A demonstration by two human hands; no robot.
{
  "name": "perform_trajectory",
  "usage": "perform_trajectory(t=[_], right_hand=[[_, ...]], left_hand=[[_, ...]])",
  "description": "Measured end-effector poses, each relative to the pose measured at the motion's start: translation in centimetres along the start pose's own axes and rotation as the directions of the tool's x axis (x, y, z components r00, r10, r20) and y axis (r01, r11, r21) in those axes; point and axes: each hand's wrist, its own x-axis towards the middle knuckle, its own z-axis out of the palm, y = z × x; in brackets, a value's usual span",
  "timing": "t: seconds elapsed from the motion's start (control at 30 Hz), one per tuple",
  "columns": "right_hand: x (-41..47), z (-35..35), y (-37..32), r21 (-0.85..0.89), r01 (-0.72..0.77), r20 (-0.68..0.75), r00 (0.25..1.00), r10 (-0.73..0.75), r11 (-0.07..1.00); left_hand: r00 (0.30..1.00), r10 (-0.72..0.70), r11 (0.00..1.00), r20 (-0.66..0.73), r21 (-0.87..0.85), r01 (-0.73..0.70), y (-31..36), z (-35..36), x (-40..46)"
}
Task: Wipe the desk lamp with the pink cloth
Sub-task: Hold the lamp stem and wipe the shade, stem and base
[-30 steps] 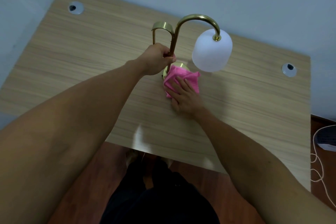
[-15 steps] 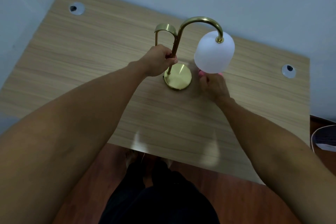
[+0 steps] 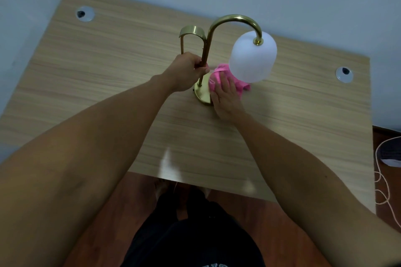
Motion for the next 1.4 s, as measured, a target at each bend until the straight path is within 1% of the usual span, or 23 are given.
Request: perform_trajectory(t=[0.1, 0.2, 0.23, 0.33, 0.37, 0.43, 0.5, 0.53, 0.6, 0.7, 0.77, 0.8, 0.87, 0.93, 1.1, 1.13, 1.17, 1.2, 1.23, 1.27, 1.3, 1.37, 1.4], right_hand=[[-0.9, 1.2, -2.1, 0.084, -0.167, -0.049, 0.984, 0.172, 0.982], [-2.3, 1.9, -5.2, 0.207, -0.327, -0.084, 0.933, 0.350, 0.922], [-3.0, 2.0, -6.3, 0.229, -0.348, -0.096, 0.921, 0.377, 0.909], [-4.6, 3.4, -8.5, 0.179, -0.351, -0.157, 0.912, 0.379, 0.919], [-4.8, 4.0, -9.0, 0.163, -0.338, -0.170, 0.916, 0.364, 0.927], [-5.4, 4.5, -9.6, 0.037, -0.287, -0.128, 0.949, 0.289, 0.957], [-6.2, 4.3, -9.8, -0.067, -0.178, -0.141, 0.976, 0.168, 0.982], [-6.5, 3.9, -9.8, -0.092, -0.112, -0.202, 0.975, 0.092, 0.989], [-6.8, 3.1, -9.8, -0.098, 0.001, -0.321, 0.947, -0.033, 0.995], [-5.0, 2.3, -9.1, -0.170, 0.141, -0.348, 0.917, -0.193, 0.975], [-3.7, 2.4, -8.4, -0.209, 0.197, -0.319, 0.912, -0.258, 0.958], [-3.4, 2.6, -7.8, -0.217, 0.220, -0.277, 0.920, -0.277, 0.951], [-3.4, 2.8, -6.0, -0.239, 0.246, -0.247, 0.920, -0.304, 0.939], [-3.7, 2.3, -4.1, -0.217, 0.271, -0.233, 0.918, -0.320, 0.938], [-4.4, 0.5, 0.4, -0.253, 0.406, -0.254, 0.848, -0.465, 0.878], [-4.2, 0.2, 1.0, -0.206, 0.385, -0.280, 0.858, -0.432, 0.899], [-4.1, -0.4, 1.4, -0.146, 0.314, -0.332, 0.878, -0.346, 0.938], [-3.9, -1.0, 1.8, -0.057, 0.183, -0.374, 0.908, -0.191, 0.981], [-3.7, -1.8, 2.2, 0.006, 0.050, -0.382, 0.923, -0.044, 0.999], [-3.5, -2.7, 2.5, 0.064, -0.069, -0.381, 0.920, 0.088, 0.996], [-3.2, -3.5, 2.4, 0.121, -0.138, -0.372, 0.912, 0.174, 0.983], [-1.9, -5.0, 1.7, 0.228, -0.180, -0.313, 0.917, 0.247, 0.957], [-1.2, -5.5, 0.8, 0.247, -0.169, -0.288, 0.927, 0.239, 0.954]], left_hand=[[1.000, -0.015, 1.000, 0.007, -0.009, 0.015, 0.0, 0.0, 0.0], [0.999, -0.044, 0.999, 0.012, -0.029, 0.044, 0.0, 0.0, 0.1], [0.999, -0.051, 0.998, 0.016, -0.035, 0.052, 0.0, 0.0, 0.1], [0.998, -0.058, 0.998, 0.027, -0.027, 0.059, -0.1, -0.1, 0.1], [0.998, -0.056, 0.998, 0.028, -0.024, 0.056, -0.1, -0.1, 0.1], [0.998, -0.052, 0.998, 0.028, -0.023, 0.052, -0.1, -0.1, 0.1], [0.998, -0.048, 0.999, 0.030, -0.015, 0.048, -0.1, -0.2, 0.0], [0.998, -0.046, 0.999, 0.032, -0.014, 0.046, -0.1, -0.2, 0.0], [0.999, -0.041, 0.999, 0.030, -0.015, 0.042, -0.1, -0.1, 0.1], [0.999, -0.041, 0.999, 0.028, -0.023, 0.041, -0.1, -0.1, 0.1], [0.999, -0.038, 0.999, 0.024, -0.027, 0.038, -0.2, -0.2, 0.2], [0.999, -0.035, 0.999, 0.025, -0.029, 0.036, -0.2, -0.2, 0.2], [0.999, -0.035, 0.999, 0.031, -0.028, 0.036, -0.2, -0.1, 0.2], [0.999, -0.031, 0.999, 0.032, -0.020, 0.031, -0.3, -0.1, 0.2], [0.999, -0.030, 0.999, 0.033, -0.021, 0.030, -0.3, -0.2, 0.3], [0.999, -0.034, 0.999, 0.037, -0.027, 0.035, -0.4, -0.2, 0.3], [0.998, -0.038, 0.999, 0.041, -0.033, 0.039, -0.3, -0.2, 0.3], [0.998, -0.040, 0.998, 0.043, -0.038, 0.042, -0.3, -0.2, 0.3], [0.998, -0.044, 0.998, 0.043, -0.041, 0.046, -0.2, -0.2, 0.3], [0.998, -0.050, 0.998, 0.042, -0.043, 0.051, -0.2, -0.2, 0.3], [0.998, -0.053, 0.998, 0.041, -0.043, 0.055, -0.3, -0.2, 0.3], [0.998, -0.053, 0.998, 0.040, -0.041, 0.055, -0.3, -0.1, 0.3], [0.998, -0.053, 0.998, 0.040, -0.040, 0.055, -0.3, -0.1, 0.3]])
